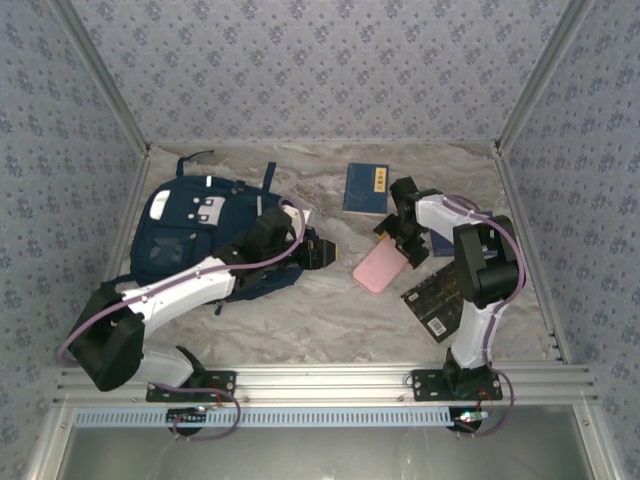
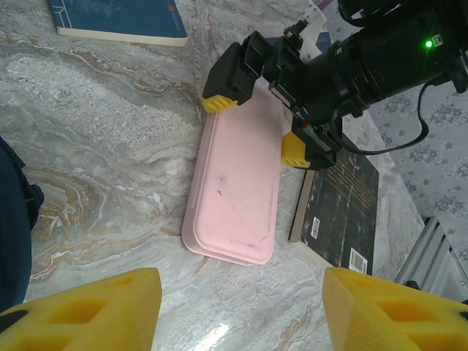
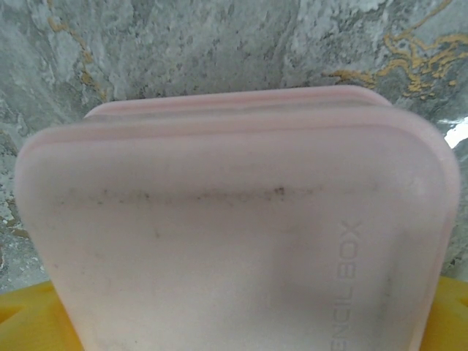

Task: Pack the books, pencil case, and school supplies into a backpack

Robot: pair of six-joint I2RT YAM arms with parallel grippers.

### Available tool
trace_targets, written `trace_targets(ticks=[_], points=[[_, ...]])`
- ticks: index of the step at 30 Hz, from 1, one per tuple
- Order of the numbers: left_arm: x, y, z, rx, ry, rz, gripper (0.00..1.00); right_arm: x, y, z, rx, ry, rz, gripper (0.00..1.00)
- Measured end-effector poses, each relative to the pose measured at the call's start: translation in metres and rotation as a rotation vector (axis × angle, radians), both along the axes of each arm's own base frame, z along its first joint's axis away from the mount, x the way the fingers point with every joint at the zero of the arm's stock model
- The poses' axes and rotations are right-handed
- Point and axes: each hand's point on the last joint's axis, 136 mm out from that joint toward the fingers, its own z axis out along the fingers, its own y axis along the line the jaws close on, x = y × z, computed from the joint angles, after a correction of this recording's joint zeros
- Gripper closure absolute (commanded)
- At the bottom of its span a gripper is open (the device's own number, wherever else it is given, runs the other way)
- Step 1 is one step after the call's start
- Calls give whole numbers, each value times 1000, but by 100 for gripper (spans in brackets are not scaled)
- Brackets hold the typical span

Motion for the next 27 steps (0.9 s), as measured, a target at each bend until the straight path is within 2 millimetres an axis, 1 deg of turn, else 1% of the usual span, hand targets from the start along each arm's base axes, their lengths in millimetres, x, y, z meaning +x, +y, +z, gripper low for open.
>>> trace_targets(ticks=[4,9,14,16,18,21,25,27], points=[[-1,1,5,-8,-8,0,40,1,1,1,-10,-6,9,15],[-1,4,14,-18,-26,9,39,1,4,3,-17,-7,19,18],[0,7,17,-17,-33,24,33,0,14,7,-18,-12,60,20],[-1,7,15,-14,-25,26,30,0,20,16,-15,-29,88,21],[-2,8,13,-8,-15,27,28,1,25,31,-9,-63,116,23],[-3,7,6,9,10,19,26,6,35,68,13,-156,164,25],[-3,-2,-7,29,76,-20,26,12,51,125,55,-312,256,27],[-2,-9,-11,20,110,-52,26,12,59,146,72,-367,304,27]])
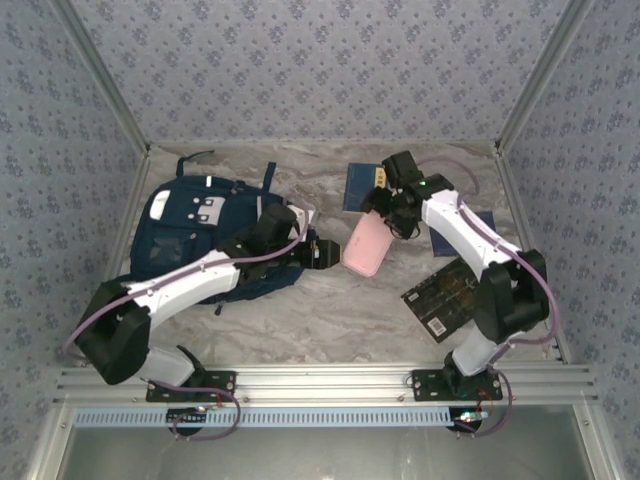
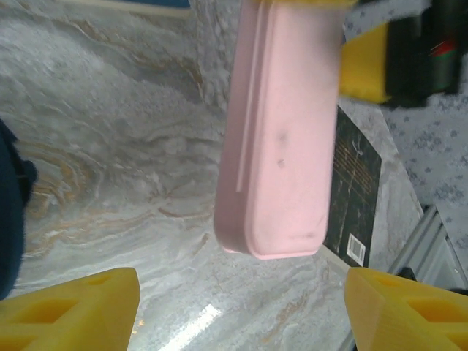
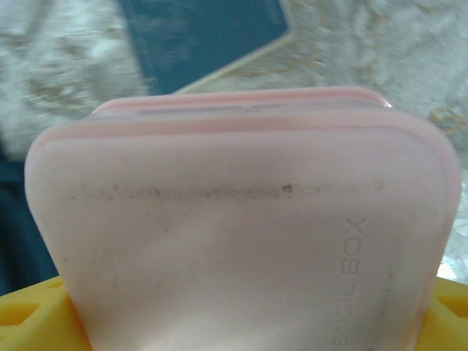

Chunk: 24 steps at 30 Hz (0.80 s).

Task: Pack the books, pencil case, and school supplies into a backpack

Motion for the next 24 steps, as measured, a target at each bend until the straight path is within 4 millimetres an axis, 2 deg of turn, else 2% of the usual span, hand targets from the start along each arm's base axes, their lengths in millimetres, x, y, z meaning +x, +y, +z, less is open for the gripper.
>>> trace_targets(ticks=[2,5,12,17,20,24], points=[[0,-8,0,-24,36,-34,26,-4,8,15,14,-40,51,27],[-3,-20,5,-70,76,-82,26,-12,21,27,38,-64,115,27],[-10,-37,31,-189,94,-160,31,-32,49,42,88,-95,234,26],[-11,-45,44,-269,108,-179,45,-44,62,51,122,-119,294,26],[-10,-46,45,-303,129,-169,56,-50,61,55,136,-130,303,26],[-10,-47,46,-341,151,-159,64,-55,60,59,145,-139,306,24]])
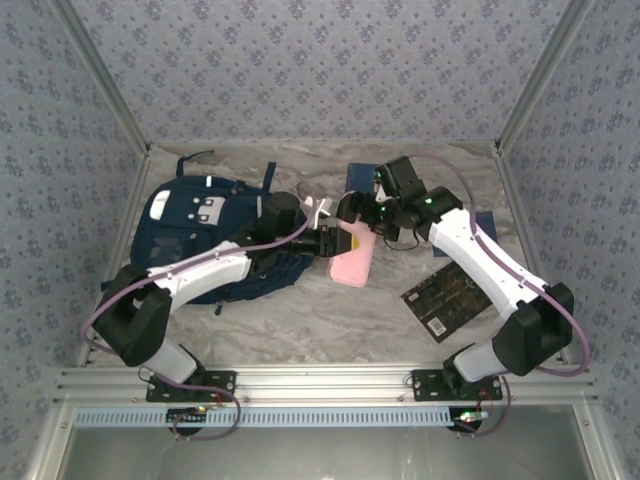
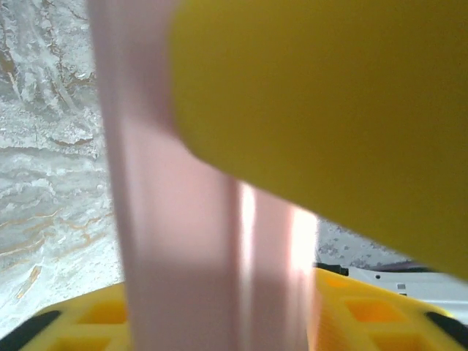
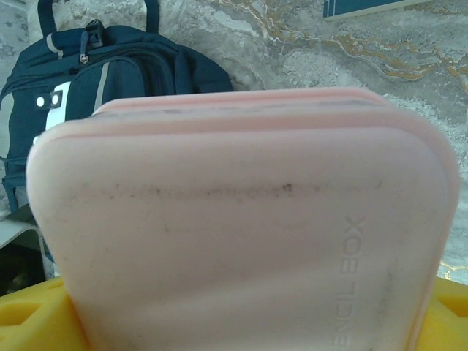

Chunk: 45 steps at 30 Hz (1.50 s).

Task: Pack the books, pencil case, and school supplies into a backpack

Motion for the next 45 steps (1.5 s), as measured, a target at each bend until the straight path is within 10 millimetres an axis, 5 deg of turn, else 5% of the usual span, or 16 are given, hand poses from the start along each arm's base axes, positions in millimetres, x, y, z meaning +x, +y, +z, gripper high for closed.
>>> trace_targets(ticks=[13,27,37,45], points=[[-2,-6,7,-60,15,11,74,-1,-7,4,-17,-26,-32,0],[4,-6,21,-93,-3,62,72,1,-58,54,72,-242,-195,0],[45,2,69,-260,-30,347,73,-19,-67,55,293,-420,-251,5],[58,2,101,-441,17,507,73,-25,-57,50,527,-438,-305,4]])
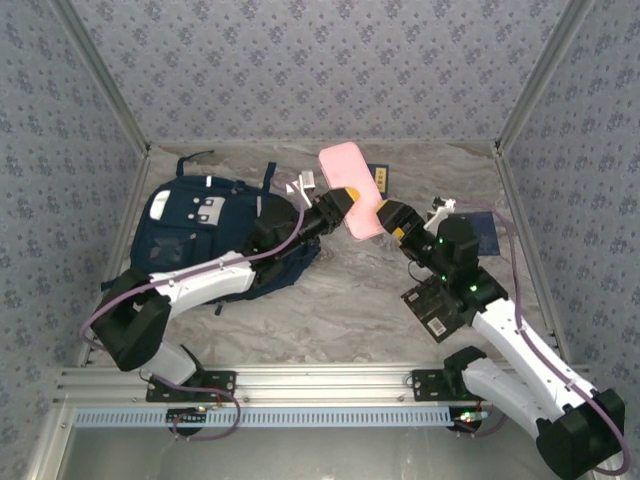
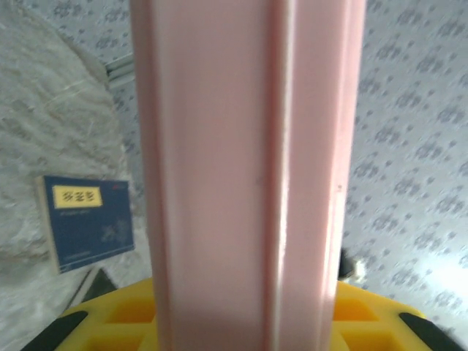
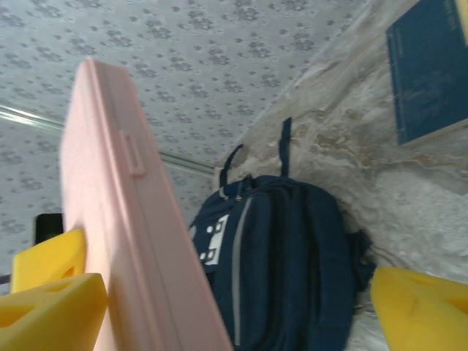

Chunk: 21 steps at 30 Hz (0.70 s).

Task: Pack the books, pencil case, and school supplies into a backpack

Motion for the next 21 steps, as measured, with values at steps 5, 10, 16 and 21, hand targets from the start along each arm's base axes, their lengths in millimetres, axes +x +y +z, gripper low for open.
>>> trace_targets(ticks=[5,10,16,21], points=[[6,-1,3,-70,29,52,74,-8,10,13,104,-73,20,6],[7,-5,0,-105,53,63,74,-5,15,14,198,-108,14,14],[10,-7,-4,-125,73,72,74,-2,18,22,269,-137,13,29],[9,-10,-5,-140,79,69,75,-1,17,28,304,-151,5,41]])
